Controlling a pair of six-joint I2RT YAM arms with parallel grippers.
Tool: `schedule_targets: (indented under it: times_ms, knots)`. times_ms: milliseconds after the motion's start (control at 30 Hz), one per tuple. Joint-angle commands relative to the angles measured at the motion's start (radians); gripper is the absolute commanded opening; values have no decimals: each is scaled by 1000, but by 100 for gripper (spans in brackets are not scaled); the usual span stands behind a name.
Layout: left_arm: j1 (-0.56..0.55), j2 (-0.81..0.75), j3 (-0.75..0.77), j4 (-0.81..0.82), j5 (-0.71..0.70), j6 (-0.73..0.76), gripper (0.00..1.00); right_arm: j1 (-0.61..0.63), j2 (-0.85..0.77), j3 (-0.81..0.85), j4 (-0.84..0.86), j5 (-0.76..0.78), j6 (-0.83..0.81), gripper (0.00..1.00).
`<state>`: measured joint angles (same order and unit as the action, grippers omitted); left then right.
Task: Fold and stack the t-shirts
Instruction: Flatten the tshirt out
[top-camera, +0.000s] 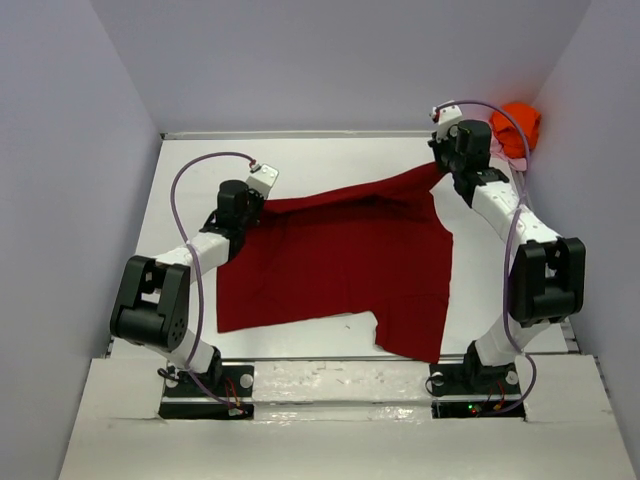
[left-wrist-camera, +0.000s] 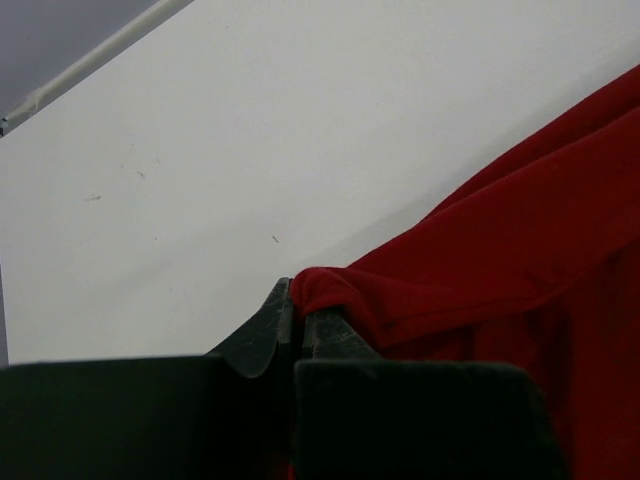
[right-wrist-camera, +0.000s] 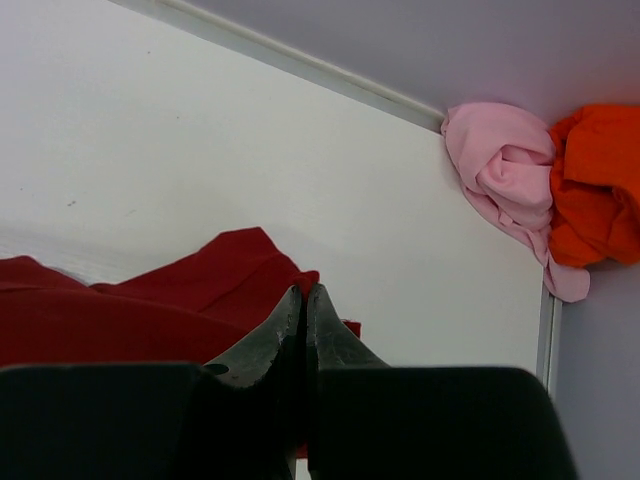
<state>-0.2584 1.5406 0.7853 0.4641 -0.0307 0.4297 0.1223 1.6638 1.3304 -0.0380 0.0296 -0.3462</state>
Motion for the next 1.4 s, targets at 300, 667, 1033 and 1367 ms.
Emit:
schedule_targets:
  times_ms: [300, 667, 1033, 1367]
  knots:
    - [-5, -28, 43, 18, -3, 3, 0, 14, 192, 61, -69, -137, 67, 0]
    - [-13, -13, 48, 11, -8, 4, 0, 125, 381, 136, -72, -53, 55, 31]
    - [-15, 6, 52, 10, 0, 7, 0, 99, 197, 47, -30, 69, -53, 54]
    - [-19, 9, 51, 8, -3, 11, 0, 68, 238, -5, -23, 61, -30, 46]
